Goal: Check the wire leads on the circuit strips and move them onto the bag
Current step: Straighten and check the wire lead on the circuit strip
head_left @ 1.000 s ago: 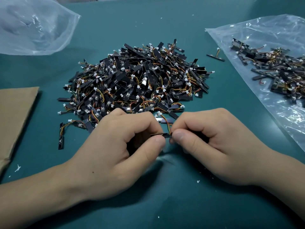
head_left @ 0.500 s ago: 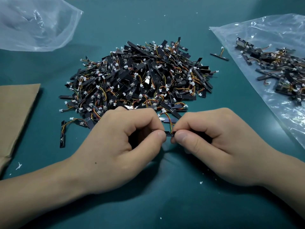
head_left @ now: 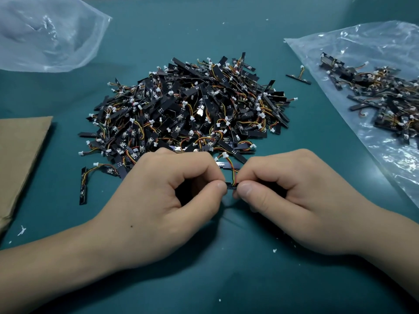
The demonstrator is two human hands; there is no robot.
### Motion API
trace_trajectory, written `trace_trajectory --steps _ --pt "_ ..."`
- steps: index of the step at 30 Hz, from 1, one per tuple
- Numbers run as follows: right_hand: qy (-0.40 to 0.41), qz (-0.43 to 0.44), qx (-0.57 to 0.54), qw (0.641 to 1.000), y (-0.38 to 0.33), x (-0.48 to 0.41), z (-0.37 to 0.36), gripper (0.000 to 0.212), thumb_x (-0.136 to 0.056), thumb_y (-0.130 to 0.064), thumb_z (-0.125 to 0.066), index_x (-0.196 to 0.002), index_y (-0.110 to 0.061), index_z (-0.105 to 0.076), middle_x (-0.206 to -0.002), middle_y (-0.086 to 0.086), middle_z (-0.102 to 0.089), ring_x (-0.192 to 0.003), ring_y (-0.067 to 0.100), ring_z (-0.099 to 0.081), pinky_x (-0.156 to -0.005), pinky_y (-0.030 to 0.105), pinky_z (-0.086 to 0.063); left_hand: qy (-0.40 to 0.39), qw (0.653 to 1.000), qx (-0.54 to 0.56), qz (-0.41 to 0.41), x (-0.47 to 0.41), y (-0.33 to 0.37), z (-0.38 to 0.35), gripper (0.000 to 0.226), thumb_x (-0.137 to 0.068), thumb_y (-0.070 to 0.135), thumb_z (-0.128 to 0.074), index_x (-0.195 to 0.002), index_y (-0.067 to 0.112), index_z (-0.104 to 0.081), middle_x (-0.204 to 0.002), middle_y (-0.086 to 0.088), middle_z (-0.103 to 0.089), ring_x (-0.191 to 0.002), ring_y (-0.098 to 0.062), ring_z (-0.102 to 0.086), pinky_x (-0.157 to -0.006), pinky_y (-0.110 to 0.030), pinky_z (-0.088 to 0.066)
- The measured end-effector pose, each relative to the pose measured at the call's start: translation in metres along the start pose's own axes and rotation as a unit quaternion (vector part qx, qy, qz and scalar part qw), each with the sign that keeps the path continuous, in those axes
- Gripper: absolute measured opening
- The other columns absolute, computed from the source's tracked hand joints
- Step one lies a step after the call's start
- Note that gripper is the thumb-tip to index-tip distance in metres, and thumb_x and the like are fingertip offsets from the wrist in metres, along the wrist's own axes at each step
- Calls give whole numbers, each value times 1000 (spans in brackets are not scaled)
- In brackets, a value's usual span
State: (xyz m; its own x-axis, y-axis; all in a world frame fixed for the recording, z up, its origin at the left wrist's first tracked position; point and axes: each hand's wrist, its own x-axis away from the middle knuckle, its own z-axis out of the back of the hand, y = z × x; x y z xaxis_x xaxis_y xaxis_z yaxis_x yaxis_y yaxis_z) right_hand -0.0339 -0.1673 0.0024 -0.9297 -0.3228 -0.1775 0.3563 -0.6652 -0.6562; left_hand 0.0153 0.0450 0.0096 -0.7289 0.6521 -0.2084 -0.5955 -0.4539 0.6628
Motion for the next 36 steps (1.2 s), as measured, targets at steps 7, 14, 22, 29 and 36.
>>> trace_trajectory --steps 7,14,22,29,36 --pt "1 4 -7 1000 1 0 1 21 -100 -35 -53 -85 -29 -65 -68 -11 -61 -65 11 -59 -59 26 -45 0 1000 -8 6 1 2 1 13 -83 25 -65 -75 17 -70 -67 8 -64 -68 -10 -54 -66 -12 -38" --pt "3 5 -17 1000 2 0 1 24 -101 -38 -51 -86 -28 -66 -69 -12 -61 -65 10 -58 -60 27 -45 0 1000 -17 6 0 0 1 10 -83 23 -66 -78 16 -71 -71 7 -66 -74 -12 -55 -70 -7 -37" --pt "6 3 -29 1000 3 0 1 23 -100 -38 -52 -86 -26 -66 -68 -9 -63 -63 13 -59 -58 27 -45 -5 1000 -13 13 0 -4 -2 9 -84 26 -66 -82 18 -71 -74 8 -68 -77 -9 -56 -72 -2 -36" --pt "6 4 -24 1000 3 0 1 22 -100 -38 -52 -87 -28 -66 -68 -10 -62 -63 14 -58 -58 33 -47 1 1000 -4 11 1 0 0 10 -83 25 -68 -83 15 -72 -76 5 -69 -80 -9 -56 -76 1 -35" --pt "-10 10 -5 1000 1 -1 1 19 -102 -32 -55 -85 -30 -64 -66 -21 -51 -63 3 -53 -59 17 -37 -8 999 -35 8 0 3 2 12 -80 23 -68 -77 12 -72 -72 -1 -69 -77 -14 -52 -76 0 -31"
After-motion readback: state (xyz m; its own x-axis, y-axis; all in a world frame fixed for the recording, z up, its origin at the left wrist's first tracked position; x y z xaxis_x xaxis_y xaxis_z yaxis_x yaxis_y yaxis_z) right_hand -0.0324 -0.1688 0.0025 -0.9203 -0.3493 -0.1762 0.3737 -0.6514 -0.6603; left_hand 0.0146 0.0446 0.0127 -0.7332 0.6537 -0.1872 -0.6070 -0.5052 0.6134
